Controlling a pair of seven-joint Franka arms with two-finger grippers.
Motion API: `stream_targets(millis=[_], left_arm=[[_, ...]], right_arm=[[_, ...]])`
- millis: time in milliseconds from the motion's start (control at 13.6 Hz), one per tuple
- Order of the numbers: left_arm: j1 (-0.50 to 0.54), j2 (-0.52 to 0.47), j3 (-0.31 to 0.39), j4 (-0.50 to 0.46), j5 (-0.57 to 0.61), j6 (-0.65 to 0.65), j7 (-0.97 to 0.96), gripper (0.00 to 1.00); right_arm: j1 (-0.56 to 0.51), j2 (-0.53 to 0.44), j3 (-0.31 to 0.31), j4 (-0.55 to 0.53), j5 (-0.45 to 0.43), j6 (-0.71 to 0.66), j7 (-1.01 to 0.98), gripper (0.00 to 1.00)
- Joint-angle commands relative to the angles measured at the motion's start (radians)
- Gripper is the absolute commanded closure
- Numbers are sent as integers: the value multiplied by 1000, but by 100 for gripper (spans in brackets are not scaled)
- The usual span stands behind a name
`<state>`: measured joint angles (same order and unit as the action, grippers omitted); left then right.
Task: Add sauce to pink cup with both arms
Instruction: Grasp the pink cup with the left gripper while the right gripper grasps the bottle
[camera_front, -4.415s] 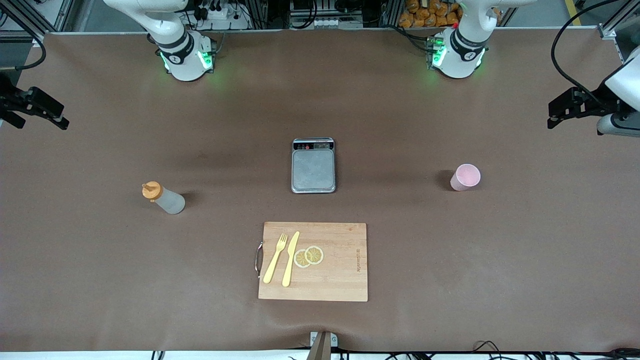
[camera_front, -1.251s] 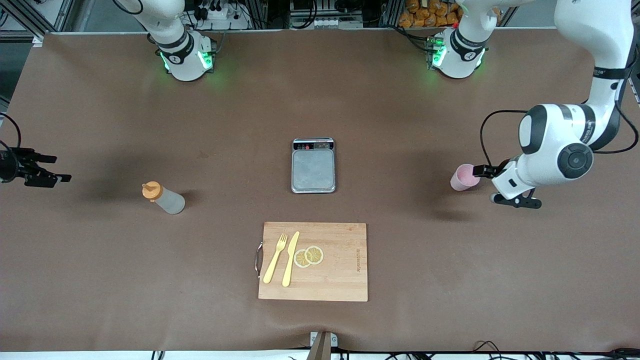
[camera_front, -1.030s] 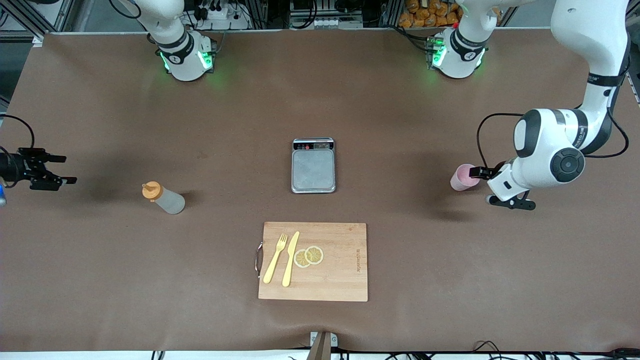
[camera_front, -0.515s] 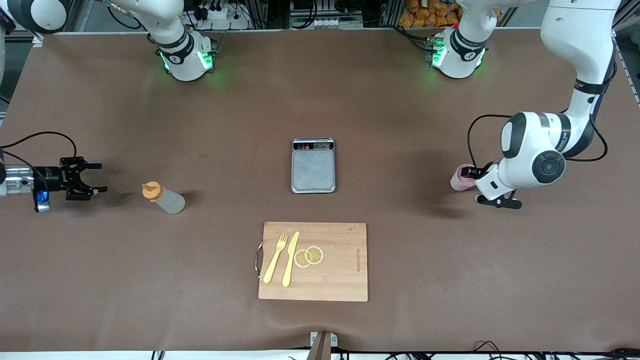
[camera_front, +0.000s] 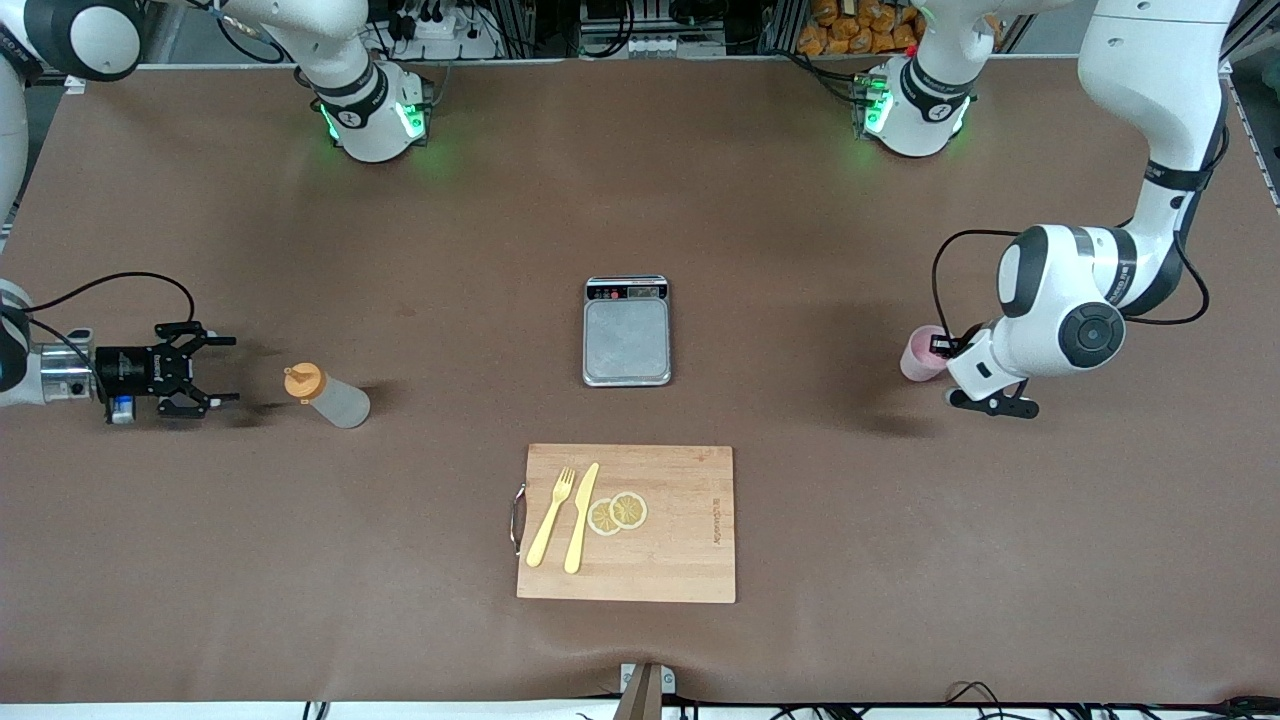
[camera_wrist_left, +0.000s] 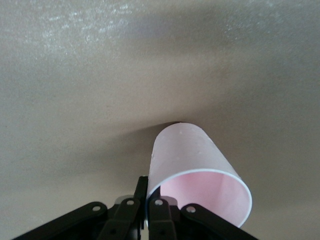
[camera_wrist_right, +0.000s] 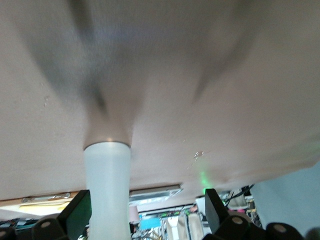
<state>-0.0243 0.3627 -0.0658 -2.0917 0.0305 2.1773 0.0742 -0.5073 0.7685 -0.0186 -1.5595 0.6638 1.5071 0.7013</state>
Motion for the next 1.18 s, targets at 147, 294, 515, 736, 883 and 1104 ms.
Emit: stream_targets(millis=[147, 294, 515, 736, 883, 1104], left_arm=[[-2, -82, -43, 34, -21, -13, -57, 100], [-2, -88, -109, 97, -38, -101, -134, 100], [-11, -71, -225, 185, -40, -171, -321, 100], [-35, -50, -316, 246, -84, -183, -503, 100], [-86, -1, -335, 345, -139, -207, -617, 100], [-192, 85, -333, 462, -139, -232, -819, 100]], right_arm=[[13, 101, 6, 21, 129, -25, 10, 0], [12, 129, 22, 22, 178, -44, -3, 0], [29, 137, 25, 23, 217, -61, -3, 0], [45, 144, 26, 30, 232, -61, -3, 0], [62, 146, 26, 30, 252, -61, -26, 0], [79, 152, 25, 30, 283, -58, -45, 0]])
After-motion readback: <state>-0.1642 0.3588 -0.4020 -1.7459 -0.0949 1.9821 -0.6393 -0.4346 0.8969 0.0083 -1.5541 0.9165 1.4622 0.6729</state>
